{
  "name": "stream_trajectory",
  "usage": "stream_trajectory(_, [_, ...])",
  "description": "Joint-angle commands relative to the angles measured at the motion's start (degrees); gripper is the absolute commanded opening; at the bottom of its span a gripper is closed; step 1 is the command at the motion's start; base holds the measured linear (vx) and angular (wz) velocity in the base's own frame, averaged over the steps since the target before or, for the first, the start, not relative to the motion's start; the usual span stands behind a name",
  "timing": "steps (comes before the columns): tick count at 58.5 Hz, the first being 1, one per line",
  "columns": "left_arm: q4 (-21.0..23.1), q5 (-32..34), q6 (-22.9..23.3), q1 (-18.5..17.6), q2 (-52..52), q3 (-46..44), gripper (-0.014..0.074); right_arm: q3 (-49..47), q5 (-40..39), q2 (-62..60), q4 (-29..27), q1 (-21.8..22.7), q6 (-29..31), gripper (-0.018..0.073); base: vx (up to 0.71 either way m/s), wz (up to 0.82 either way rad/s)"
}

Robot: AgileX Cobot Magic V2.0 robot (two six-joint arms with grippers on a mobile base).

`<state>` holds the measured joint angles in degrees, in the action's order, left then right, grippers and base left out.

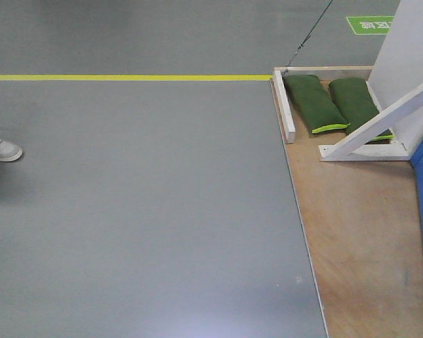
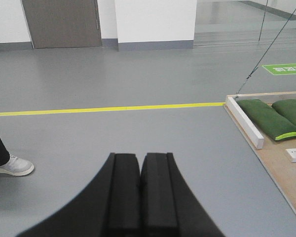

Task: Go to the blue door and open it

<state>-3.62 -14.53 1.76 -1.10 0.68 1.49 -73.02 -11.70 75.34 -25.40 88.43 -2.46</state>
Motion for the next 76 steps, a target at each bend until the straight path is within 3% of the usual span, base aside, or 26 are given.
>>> stream_trajectory(1, [0.34, 4.43, 0.05, -0.16, 0.66, -1.52, 0.0073, -1.79, -5.43, 1.96, 0.09, 1.91, 0.19, 0.0012, 0.0, 0.0])
stream_trajectory(16, [0.34, 4.43, 0.05, -0.16, 0.66, -1.52, 0.0073, -2.29, -12.58, 11.37, 0.18, 2.5, 0.19, 0.0012, 0.0, 0.0])
stream_trajectory(32, [0.34, 4.43, 0.05, -0.16, 0.66, -1.52, 0.0073, -13.06, -11.91, 21.31, -0.1, 2.5, 0.19, 0.0012, 0.0, 0.0])
stream_trajectory(43, [0.34, 4.43, 0.05, -0.16, 0.66, -1.52, 0.0073, -22.44, -6.48, 25.89, -0.1, 2.05, 0.19, 0.0012, 0.0, 0.0])
stream_trajectory(55, [0.34, 4.43, 0.05, -0.16, 0.66, -1.52, 0.0073, -30.27, 2.17, 28.4, 0.17, -0.93, 0.19, 0.0012, 0.0, 0.0])
stream_trajectory(76, [0.34, 4.43, 0.05, -0.16, 0.66, -1.52, 0.0073, -31.96, 5.28, 28.27, 0.34, -8.94, 0.4, 0.0012, 0.0, 0.0])
